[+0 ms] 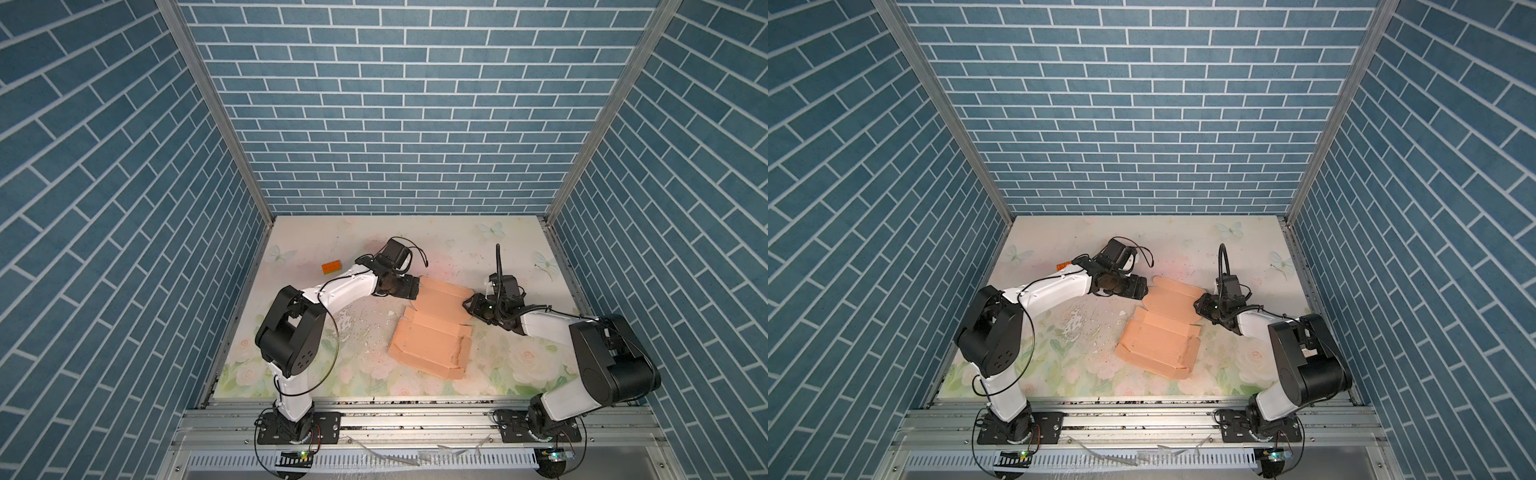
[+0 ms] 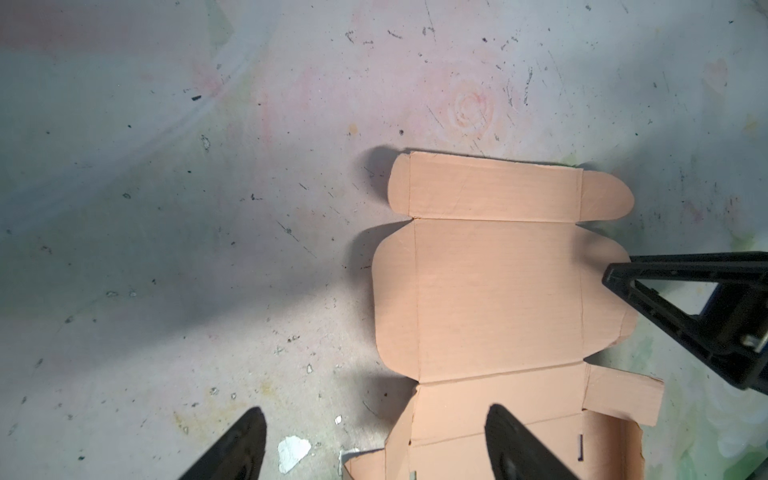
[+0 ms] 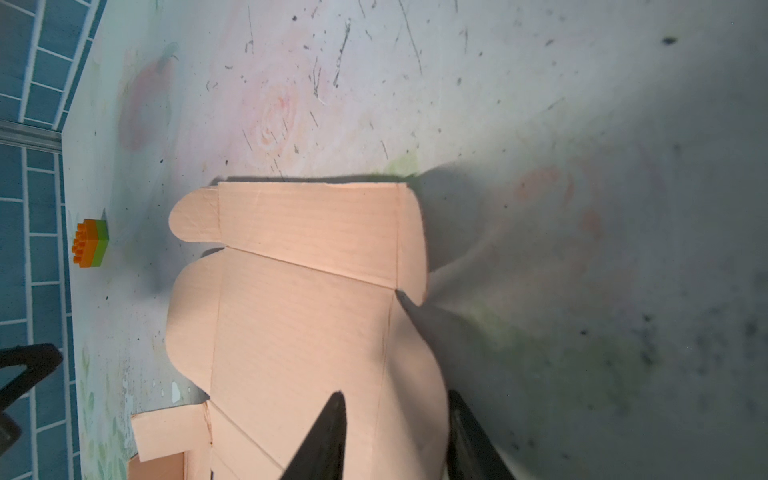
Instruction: Fold the paper box
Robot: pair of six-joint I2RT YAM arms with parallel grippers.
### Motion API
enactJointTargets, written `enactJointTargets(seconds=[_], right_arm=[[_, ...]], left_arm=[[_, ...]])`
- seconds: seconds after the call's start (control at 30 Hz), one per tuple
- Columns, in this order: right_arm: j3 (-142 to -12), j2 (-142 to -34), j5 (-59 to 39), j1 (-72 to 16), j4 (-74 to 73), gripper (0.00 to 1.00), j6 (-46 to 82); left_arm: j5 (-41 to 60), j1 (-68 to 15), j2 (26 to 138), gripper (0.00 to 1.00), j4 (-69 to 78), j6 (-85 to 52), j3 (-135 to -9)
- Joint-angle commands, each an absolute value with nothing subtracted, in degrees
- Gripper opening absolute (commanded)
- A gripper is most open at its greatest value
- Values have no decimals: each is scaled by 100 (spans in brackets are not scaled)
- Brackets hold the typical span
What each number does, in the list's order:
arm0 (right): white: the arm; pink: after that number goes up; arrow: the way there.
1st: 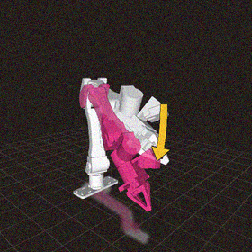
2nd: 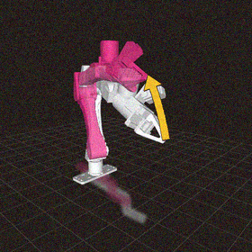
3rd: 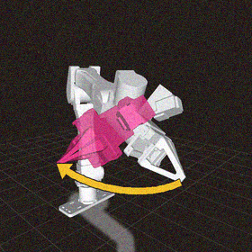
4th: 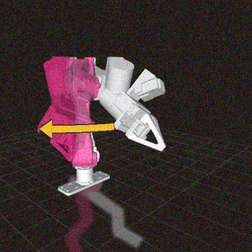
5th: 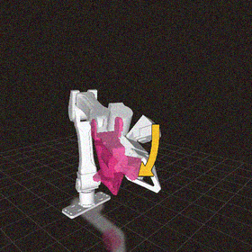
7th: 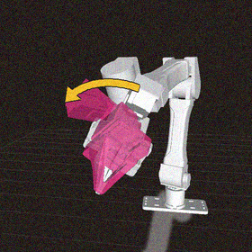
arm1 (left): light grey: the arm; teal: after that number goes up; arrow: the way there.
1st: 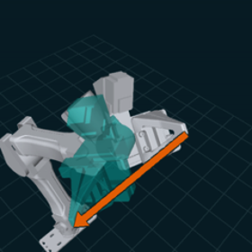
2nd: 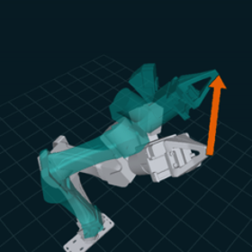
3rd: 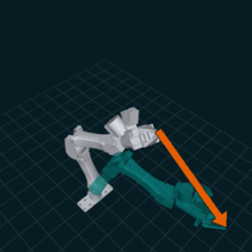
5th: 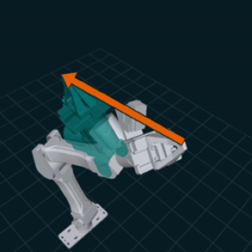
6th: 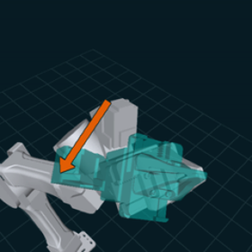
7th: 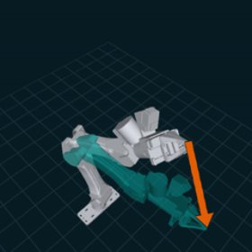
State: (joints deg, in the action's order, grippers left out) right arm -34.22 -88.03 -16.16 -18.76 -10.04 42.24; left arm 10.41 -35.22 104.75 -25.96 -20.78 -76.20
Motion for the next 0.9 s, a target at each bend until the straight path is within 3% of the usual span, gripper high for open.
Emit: enactJointTargets(seconds=[0.0, 0.37, 0.77, 0.87], right_arm=[[-3376, -8909, -1574, -1918, -1160, 40, 4386], [-3480, -9114, -1617, -1942, -1369, 27, 4403], [-3462, -9171, -1617, -2024, -1753, 0, 4418], [-3534, -9168, -1593, -2039, -1749, 0, 4356]], left_arm=[[1174, -3507, 10465, 85, -2379, -2247, -7540], [1348, -3519, 10670, 84, -2300, -2433, -7563], [967, -3518, 10165, 83, -2813, -2301, -7219], [824, -3516, 9935, 84, -2947, -2255, -7056]])
